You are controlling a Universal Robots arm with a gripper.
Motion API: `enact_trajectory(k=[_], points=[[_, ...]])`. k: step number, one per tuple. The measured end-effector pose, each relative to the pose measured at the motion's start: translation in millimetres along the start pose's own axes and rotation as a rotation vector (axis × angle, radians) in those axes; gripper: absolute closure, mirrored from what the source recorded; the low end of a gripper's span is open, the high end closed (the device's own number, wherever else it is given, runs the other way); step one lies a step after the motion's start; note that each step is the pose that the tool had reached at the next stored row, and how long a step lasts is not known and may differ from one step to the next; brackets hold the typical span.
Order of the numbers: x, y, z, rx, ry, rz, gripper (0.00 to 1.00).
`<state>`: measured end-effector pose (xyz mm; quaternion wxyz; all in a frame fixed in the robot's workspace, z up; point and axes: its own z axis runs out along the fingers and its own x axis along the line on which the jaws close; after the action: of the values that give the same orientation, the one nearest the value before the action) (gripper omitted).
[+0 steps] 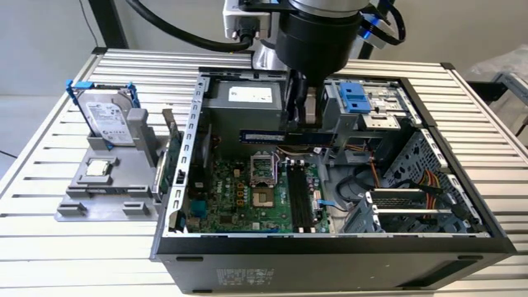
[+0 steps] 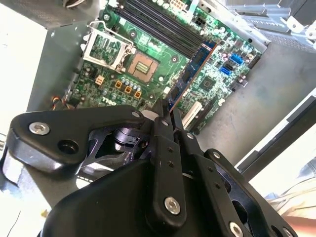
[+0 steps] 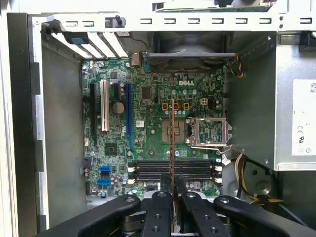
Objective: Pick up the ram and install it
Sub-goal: 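Pick up the ram and move it above insertion slot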
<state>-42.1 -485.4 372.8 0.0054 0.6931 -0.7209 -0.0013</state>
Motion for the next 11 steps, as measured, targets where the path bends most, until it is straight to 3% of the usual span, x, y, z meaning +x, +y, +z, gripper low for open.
enact_trajectory(k=[11], points=[[-0.4,-11.1,-0.1,-0.0001,-0.0001,0.01,1.0]])
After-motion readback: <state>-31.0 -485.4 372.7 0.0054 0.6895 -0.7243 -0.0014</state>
